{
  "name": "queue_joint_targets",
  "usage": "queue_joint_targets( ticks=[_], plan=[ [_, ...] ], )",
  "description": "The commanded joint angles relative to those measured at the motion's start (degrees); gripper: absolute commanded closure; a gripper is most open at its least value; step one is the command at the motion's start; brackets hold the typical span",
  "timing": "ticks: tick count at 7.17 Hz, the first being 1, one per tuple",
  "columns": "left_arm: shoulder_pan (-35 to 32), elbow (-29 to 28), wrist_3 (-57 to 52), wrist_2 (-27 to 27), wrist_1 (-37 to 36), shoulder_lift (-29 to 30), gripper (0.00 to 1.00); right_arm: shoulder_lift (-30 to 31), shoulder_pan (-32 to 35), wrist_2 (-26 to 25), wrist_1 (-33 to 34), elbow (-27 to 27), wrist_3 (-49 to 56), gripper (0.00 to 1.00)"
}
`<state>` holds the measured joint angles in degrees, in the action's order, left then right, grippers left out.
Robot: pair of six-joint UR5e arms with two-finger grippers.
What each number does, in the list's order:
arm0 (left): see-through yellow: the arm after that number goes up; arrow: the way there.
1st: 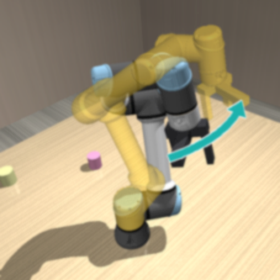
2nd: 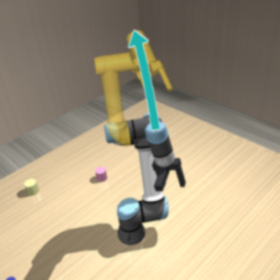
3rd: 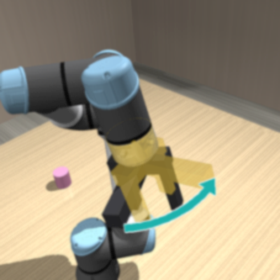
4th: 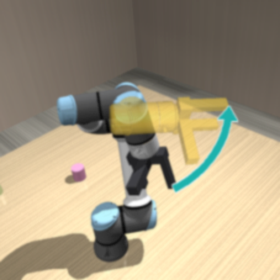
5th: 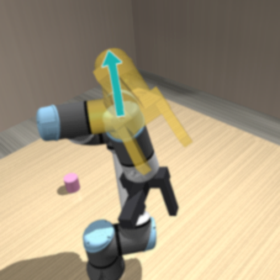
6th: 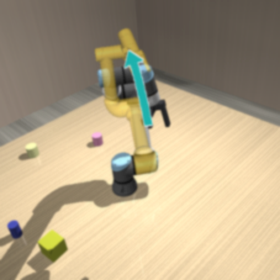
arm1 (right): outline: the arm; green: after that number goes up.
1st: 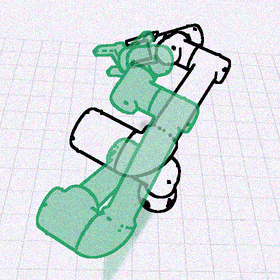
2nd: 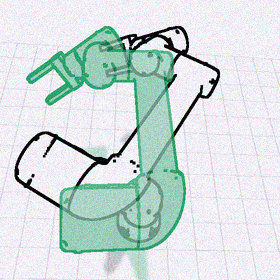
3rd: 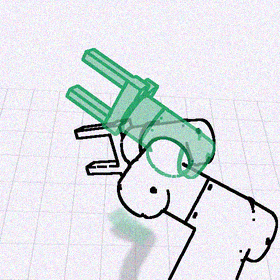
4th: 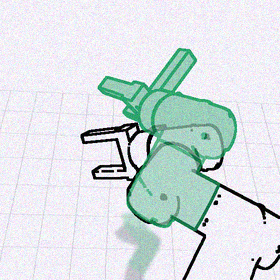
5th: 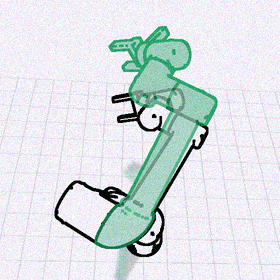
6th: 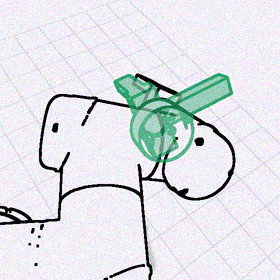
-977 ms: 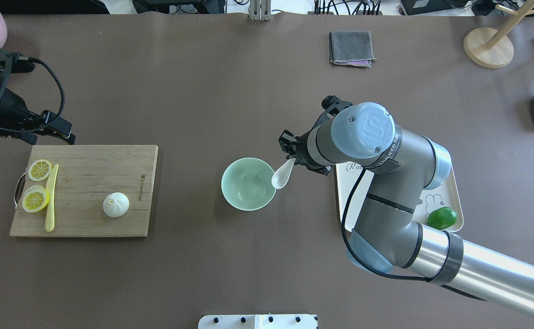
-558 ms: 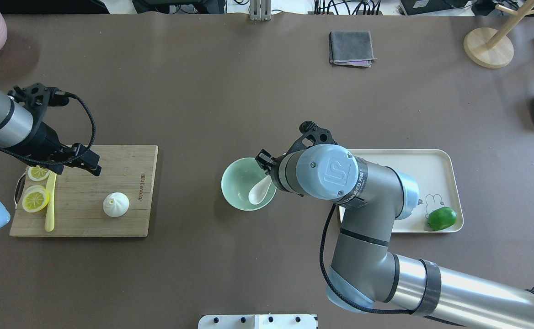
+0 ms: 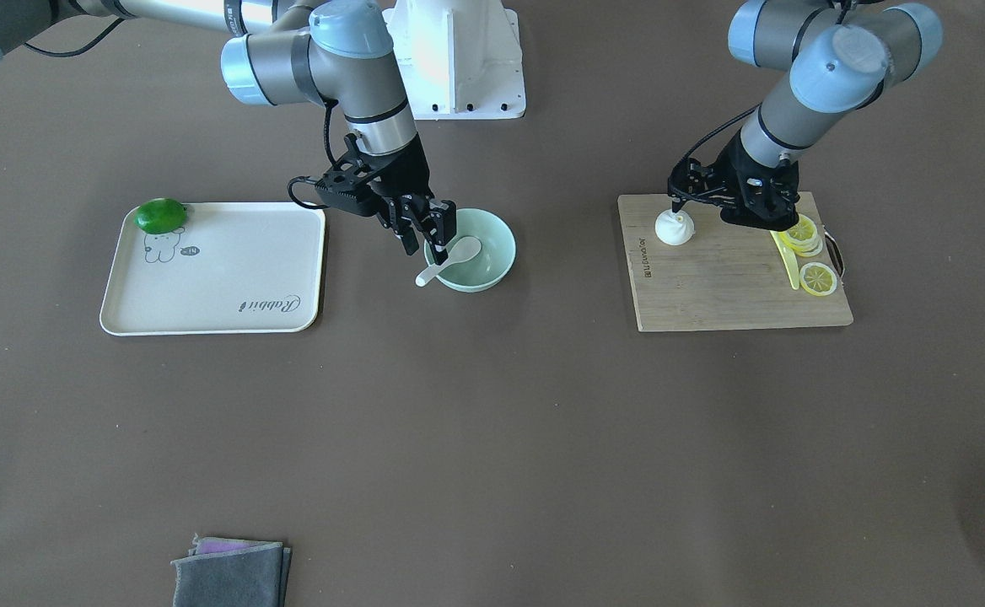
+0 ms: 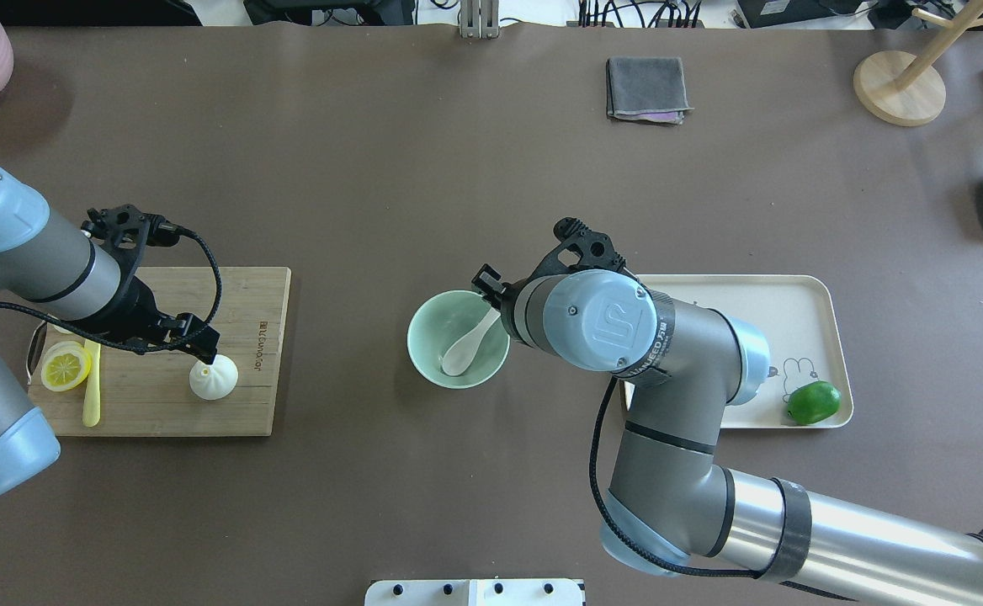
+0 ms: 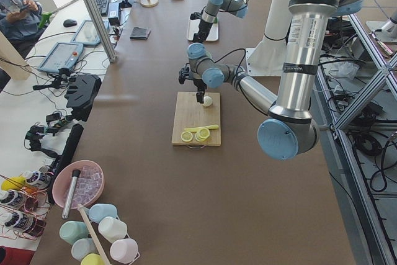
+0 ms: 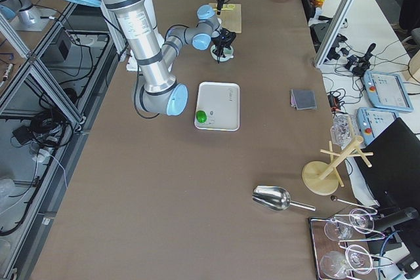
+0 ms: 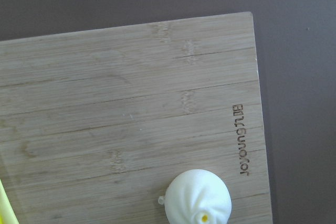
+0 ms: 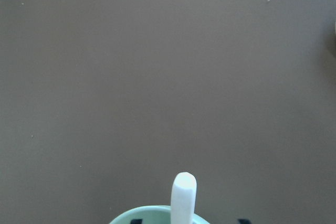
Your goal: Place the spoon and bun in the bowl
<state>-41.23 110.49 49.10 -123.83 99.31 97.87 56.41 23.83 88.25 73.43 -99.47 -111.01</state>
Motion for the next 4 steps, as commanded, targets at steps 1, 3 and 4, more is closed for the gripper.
queue_joint_targets(
  ticks=[1, 3, 4],
  plan=[
    [1.9, -1.2, -0.1, 0.9, 0.1, 0.1, 0.12, 5.3, 1.7, 1.0, 0.0, -6.2, 2.5, 0.00],
    [3.3, -1.3, 0.1, 2.7, 0.1, 0.5, 0.23, 8.8, 3.1, 3.5, 0.0, -8.7, 3.5, 0.00],
    [3.4, -1.4, 0.4, 2.7, 0.1, 0.6, 0.32, 9.6, 3.2, 3.5, 0.0, -8.6, 3.8, 0.00]
  ],
)
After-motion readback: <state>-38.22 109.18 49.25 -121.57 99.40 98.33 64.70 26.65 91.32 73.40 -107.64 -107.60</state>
